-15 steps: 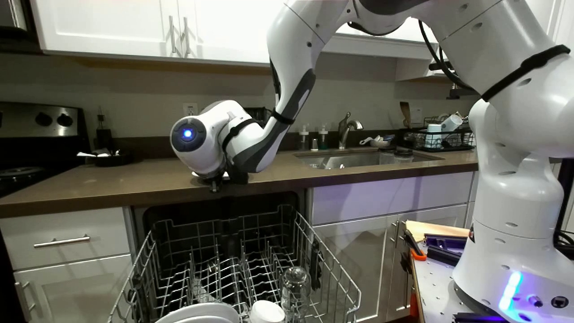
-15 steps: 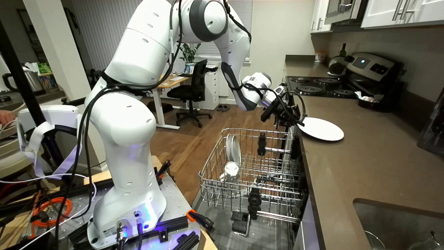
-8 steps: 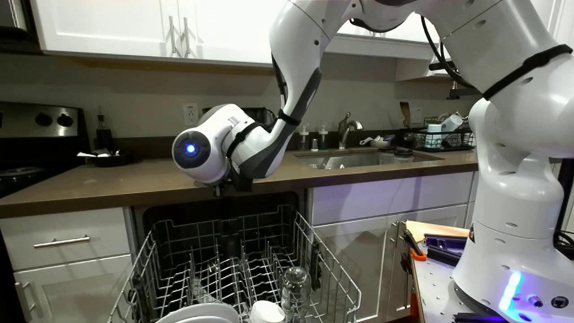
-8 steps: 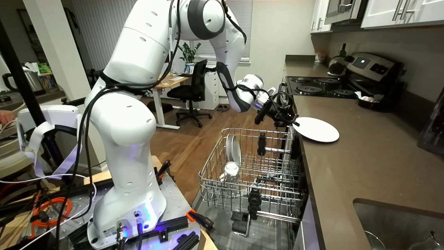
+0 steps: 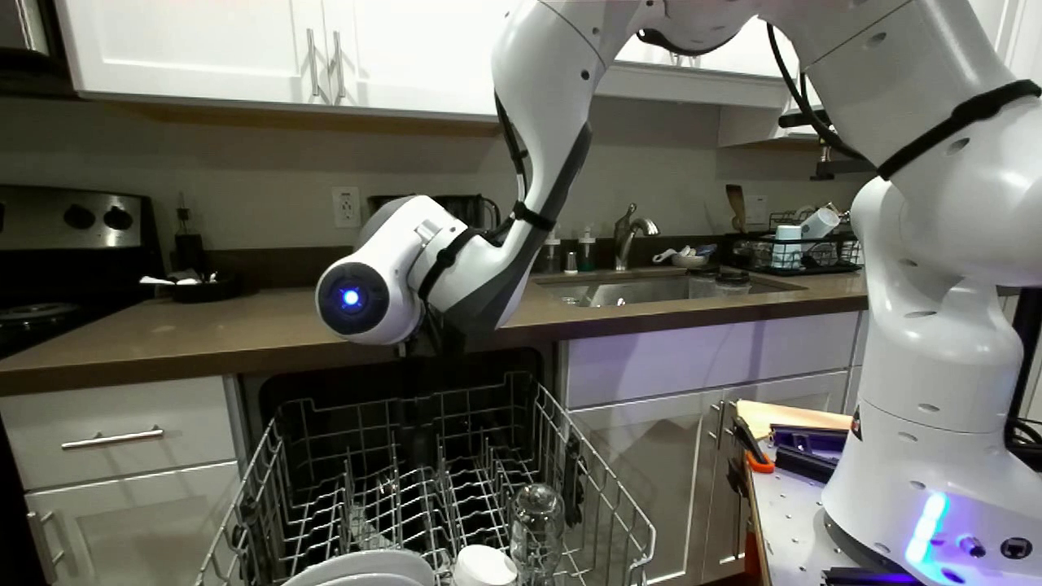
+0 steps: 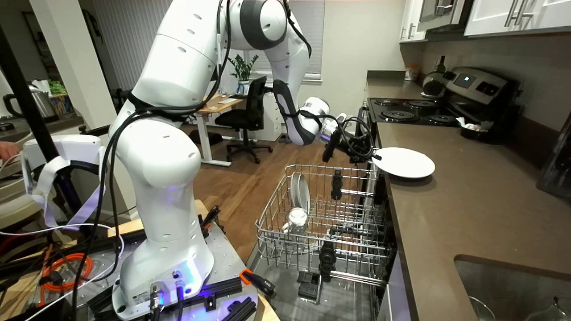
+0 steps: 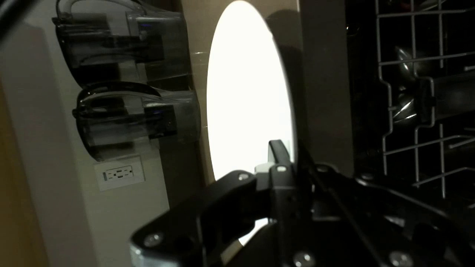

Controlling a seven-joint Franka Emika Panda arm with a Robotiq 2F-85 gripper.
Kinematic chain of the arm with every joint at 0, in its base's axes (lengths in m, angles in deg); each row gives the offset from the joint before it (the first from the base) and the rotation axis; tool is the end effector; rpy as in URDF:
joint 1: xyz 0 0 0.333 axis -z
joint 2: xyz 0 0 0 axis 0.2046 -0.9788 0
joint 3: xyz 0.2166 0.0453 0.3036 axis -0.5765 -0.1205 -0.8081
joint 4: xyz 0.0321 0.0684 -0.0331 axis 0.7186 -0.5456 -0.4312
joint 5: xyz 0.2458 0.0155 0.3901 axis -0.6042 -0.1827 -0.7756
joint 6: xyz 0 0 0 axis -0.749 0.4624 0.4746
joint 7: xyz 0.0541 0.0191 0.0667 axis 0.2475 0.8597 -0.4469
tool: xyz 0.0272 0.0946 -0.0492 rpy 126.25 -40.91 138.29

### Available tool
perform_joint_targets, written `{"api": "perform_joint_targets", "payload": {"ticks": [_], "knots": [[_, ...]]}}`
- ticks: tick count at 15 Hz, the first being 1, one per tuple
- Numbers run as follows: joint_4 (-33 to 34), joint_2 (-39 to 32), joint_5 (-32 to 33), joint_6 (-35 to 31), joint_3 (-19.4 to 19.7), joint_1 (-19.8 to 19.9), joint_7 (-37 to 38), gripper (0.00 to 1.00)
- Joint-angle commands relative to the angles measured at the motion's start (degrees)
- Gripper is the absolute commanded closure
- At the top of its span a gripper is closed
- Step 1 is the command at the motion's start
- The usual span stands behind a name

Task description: Get the plate on the counter and put on the plate dryer

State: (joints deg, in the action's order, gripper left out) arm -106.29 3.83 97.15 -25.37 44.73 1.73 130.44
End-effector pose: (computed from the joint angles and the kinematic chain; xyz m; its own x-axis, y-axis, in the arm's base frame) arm 0.6846 0.0811 0.1955 0.8949 0.4385 0.0833 0.0694 -0.3211 0.9445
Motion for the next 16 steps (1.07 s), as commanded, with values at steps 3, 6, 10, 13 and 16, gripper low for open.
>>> {"api": "perform_joint_targets", "payload": {"ticks": [3, 6, 10, 13, 16], "knots": [[-2.26, 3.11, 2.86, 3.51, -1.14, 0.42, 1.09, 0.95], [-3.16, 4.23, 2.68, 3.28, -1.64, 0.36, 1.04, 0.95], [-6.76, 7.41, 2.50, 4.52, -2.84, -0.47, 1.77, 0.95], [-11.71, 10.93, 2.14, 6.38, -4.94, -1.41, 2.50, 0.95], [-17.81, 15.13, 1.09, 7.10, -7.93, -2.67, 3.32, 0.95]]}}
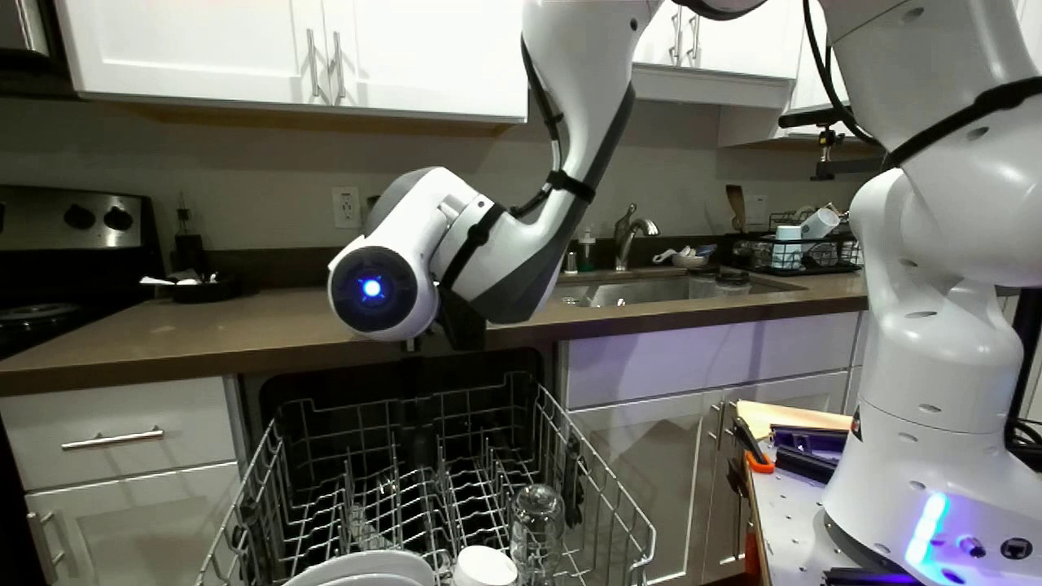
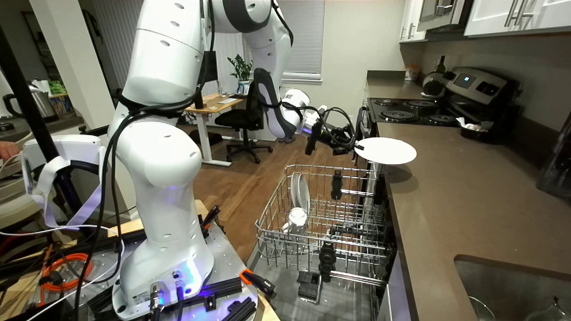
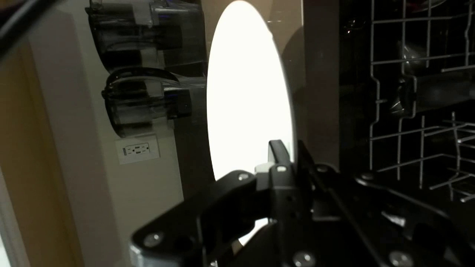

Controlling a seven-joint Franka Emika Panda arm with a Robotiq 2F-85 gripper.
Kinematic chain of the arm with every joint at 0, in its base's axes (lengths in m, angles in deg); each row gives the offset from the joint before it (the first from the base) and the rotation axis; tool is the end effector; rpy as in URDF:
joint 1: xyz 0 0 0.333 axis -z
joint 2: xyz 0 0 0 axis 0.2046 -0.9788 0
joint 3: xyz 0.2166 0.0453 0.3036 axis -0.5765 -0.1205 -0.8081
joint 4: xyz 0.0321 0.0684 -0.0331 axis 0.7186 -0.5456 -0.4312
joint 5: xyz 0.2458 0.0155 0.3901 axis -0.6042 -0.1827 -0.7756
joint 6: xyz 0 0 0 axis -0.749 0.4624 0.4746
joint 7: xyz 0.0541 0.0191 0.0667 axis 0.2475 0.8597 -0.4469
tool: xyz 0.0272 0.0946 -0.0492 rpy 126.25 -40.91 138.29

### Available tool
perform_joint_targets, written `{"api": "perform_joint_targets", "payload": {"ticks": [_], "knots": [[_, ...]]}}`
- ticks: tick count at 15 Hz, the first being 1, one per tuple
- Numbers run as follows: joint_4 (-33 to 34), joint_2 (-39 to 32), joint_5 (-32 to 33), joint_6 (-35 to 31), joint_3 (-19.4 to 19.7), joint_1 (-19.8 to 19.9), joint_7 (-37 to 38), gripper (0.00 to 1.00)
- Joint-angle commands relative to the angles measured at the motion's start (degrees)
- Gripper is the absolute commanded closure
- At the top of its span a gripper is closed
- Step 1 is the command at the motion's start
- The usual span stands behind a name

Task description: Get the plate on the counter and put on the plate dryer

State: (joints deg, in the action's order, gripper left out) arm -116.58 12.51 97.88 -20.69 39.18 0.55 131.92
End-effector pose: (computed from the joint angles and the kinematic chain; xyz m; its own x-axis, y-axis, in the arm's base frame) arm 0.6182 0.1321 0.2265 0.8626 0.5002 0.0758 0.0812 -0.2849 0.9551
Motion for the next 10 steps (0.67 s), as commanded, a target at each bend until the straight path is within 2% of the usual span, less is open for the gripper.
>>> {"api": "perform_joint_targets", "payload": {"ticks": [1, 7, 10], "knots": [[-9.81, 8.10, -0.09, 2.17, -3.54, -1.95, 2.04, 0.95], [-21.49, 18.07, -4.05, 0.70, -9.89, -5.39, 3.82, 0.95], [-26.00, 24.51, -6.01, -8.81, -11.23, -5.17, 1.62, 0.95]]}}
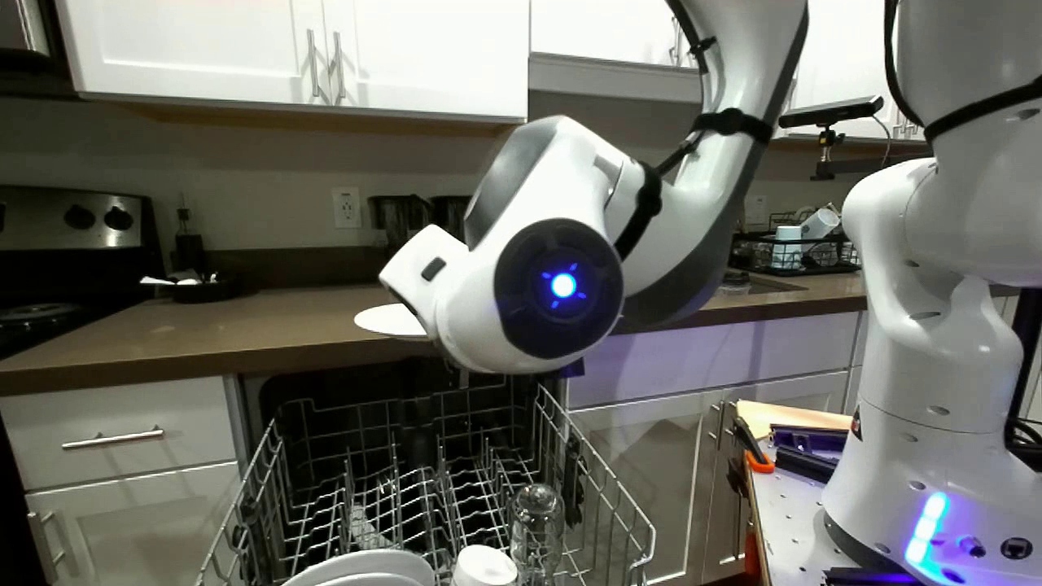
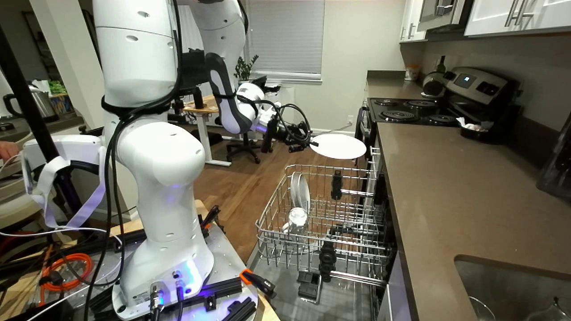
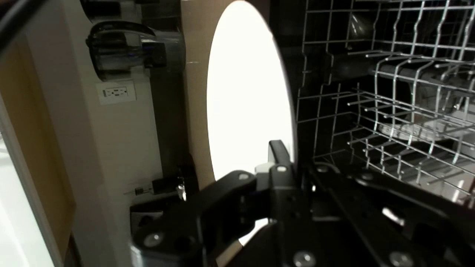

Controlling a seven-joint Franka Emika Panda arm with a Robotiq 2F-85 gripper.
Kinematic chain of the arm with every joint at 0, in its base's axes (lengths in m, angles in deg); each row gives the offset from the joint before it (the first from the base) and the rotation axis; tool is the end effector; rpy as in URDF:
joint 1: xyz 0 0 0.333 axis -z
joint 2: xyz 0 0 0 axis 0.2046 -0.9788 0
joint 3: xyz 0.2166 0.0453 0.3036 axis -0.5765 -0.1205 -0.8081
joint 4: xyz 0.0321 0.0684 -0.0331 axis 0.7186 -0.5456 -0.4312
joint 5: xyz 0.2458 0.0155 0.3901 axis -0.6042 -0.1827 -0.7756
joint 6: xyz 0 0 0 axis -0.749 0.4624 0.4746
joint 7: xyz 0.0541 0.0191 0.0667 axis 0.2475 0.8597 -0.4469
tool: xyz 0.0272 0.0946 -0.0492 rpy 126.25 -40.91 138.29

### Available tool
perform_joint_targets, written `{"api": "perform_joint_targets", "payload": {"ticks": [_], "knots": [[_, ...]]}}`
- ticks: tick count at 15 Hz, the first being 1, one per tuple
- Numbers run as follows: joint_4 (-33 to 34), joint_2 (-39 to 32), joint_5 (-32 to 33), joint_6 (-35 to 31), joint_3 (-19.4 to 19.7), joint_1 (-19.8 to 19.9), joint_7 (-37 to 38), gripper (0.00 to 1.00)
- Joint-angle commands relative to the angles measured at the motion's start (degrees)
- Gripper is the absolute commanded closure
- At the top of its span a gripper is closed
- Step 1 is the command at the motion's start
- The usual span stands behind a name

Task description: Get the plate on the counter and put on the plate dryer

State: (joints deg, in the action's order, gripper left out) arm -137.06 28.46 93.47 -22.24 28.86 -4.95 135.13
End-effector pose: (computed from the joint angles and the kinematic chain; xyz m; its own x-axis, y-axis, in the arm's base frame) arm 0.4472 0.2261 0.2435 0.7354 0.6749 0.0606 0.1943 -0.2956 0.9353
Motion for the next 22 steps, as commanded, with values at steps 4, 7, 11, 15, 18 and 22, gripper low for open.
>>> {"api": "perform_joint_targets", "payload": {"ticks": [4, 7, 11, 15, 18, 22], "knots": [[-8.76, 16.32, -2.90, -27.97, 3.00, 2.25, -4.79, 0.95], [-8.68, 18.16, -3.80, -39.70, 8.36, 4.64, -9.41, 0.95], [-6.44, 15.43, -8.87, -53.90, 16.48, 8.61, -21.17, 0.95], [-4.77, 6.91, -23.47, -67.39, 20.44, 12.32, -38.55, 0.95], [-6.32, 0.75, -38.43, -73.13, 19.99, 11.92, -51.91, 0.95], [-6.11, -4.84, -51.77, -72.20, 6.72, 19.53, -62.32, 0.95]]}}
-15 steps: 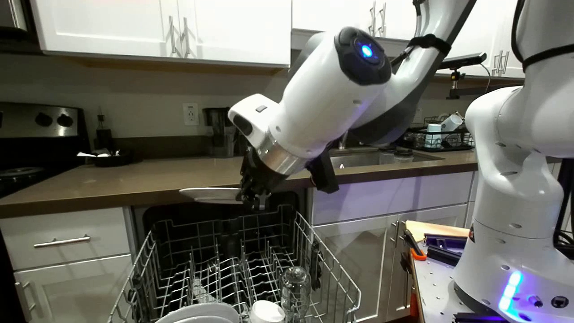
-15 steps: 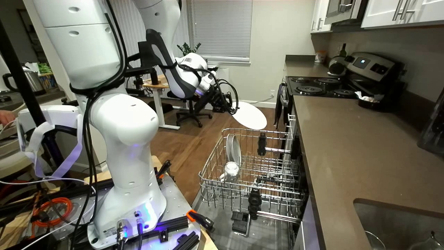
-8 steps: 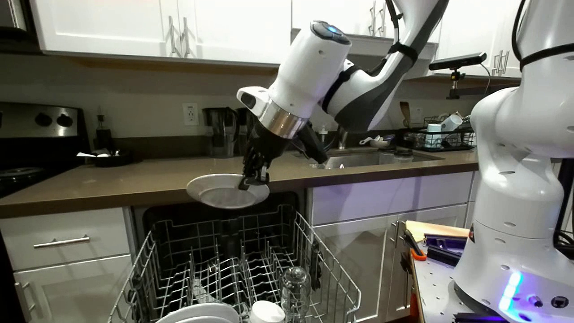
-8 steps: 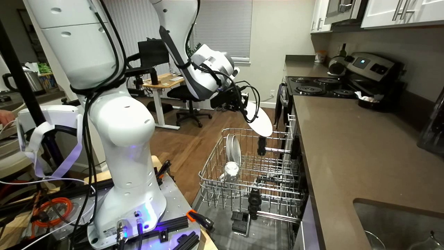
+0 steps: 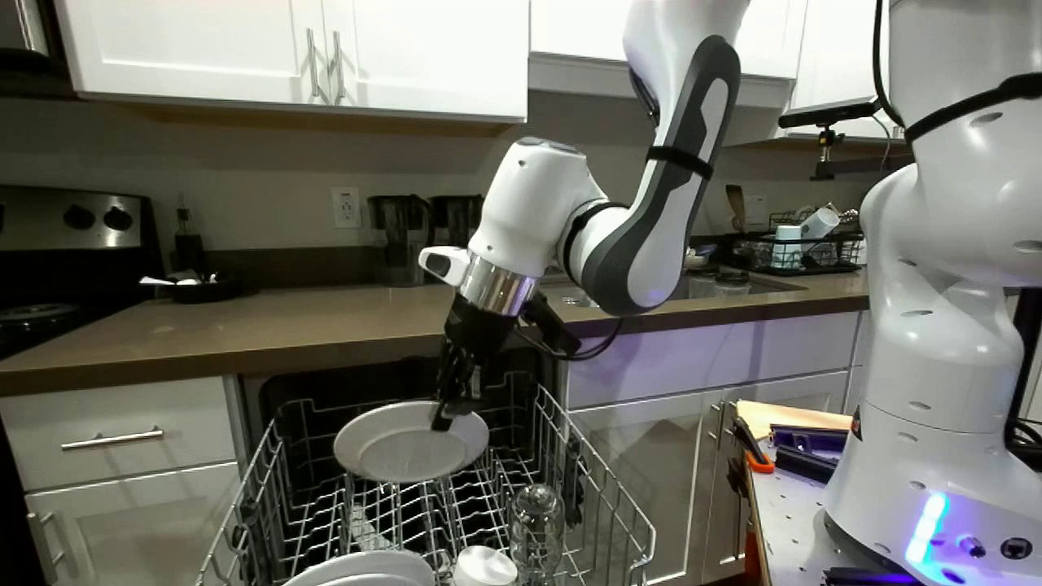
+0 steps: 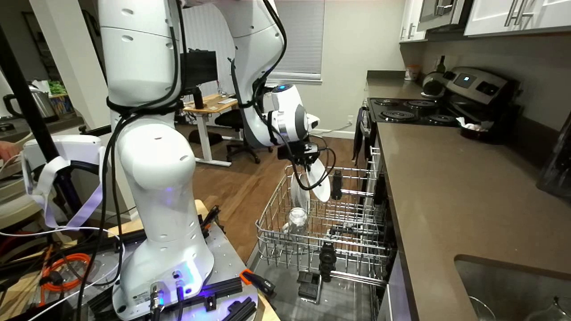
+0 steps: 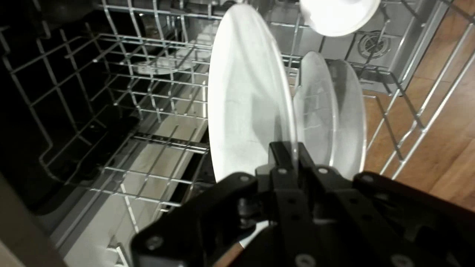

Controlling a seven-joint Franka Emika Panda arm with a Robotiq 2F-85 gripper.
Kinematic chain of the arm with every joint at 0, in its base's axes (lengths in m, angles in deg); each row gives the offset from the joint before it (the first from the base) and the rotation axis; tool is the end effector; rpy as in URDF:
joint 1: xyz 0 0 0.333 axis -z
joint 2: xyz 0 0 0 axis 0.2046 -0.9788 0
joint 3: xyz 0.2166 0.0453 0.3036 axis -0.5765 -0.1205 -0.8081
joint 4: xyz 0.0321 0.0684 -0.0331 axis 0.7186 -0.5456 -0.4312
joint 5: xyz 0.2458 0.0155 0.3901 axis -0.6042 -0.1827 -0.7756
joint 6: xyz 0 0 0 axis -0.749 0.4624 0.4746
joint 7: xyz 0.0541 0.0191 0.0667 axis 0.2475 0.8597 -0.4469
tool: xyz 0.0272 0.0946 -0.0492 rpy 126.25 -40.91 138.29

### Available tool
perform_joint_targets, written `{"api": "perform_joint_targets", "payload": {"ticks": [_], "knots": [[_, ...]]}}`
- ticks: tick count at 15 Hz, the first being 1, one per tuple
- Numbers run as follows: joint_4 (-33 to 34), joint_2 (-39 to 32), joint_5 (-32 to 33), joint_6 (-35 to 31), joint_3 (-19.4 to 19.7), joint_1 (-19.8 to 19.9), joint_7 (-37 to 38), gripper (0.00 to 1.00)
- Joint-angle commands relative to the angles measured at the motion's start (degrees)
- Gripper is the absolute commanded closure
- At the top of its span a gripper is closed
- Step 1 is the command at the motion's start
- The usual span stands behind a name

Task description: Get the plate on the counter and put on the plate dryer

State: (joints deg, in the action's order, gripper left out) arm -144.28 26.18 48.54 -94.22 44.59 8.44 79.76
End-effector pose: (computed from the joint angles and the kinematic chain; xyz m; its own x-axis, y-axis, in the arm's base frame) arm 0.4817 0.1126 0.2223 0.6535 0.6841 0.3239 0.6522 -0.7261 0.2178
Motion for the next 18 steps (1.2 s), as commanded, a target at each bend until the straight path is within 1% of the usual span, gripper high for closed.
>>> {"api": "perform_joint_targets", "payload": {"ticks": [1, 2, 4, 6, 8, 13, 15, 17, 18], "knots": [[1.60, -3.63, -9.24, 0.59, -13.96, 9.80, -9.15, 0.95], [2.55, -3.51, -10.19, 2.69, -17.02, 12.02, -10.11, 0.95], [4.21, -0.64, -11.46, 8.14, -20.13, 14.62, -11.57, 0.95], [6.51, 1.85, -12.08, 12.63, -21.12, 15.92, -13.10, 0.95], [9.45, 2.07, -14.95, 15.84, -22.80, 17.85, -16.64, 0.95], [15.55, 0.10, -30.74, 21.94, -27.77, 21.75, -29.42, 0.95], [17.22, 0.11, -34.54, 24.86, -28.40, 22.38, -32.39, 0.95], [18.56, 0.10, -36.96, 27.40, -28.49, 22.66, -34.62, 0.95], [19.06, 0.59, -40.73, 28.21, -21.56, 15.60, -37.33, 0.95]]}}
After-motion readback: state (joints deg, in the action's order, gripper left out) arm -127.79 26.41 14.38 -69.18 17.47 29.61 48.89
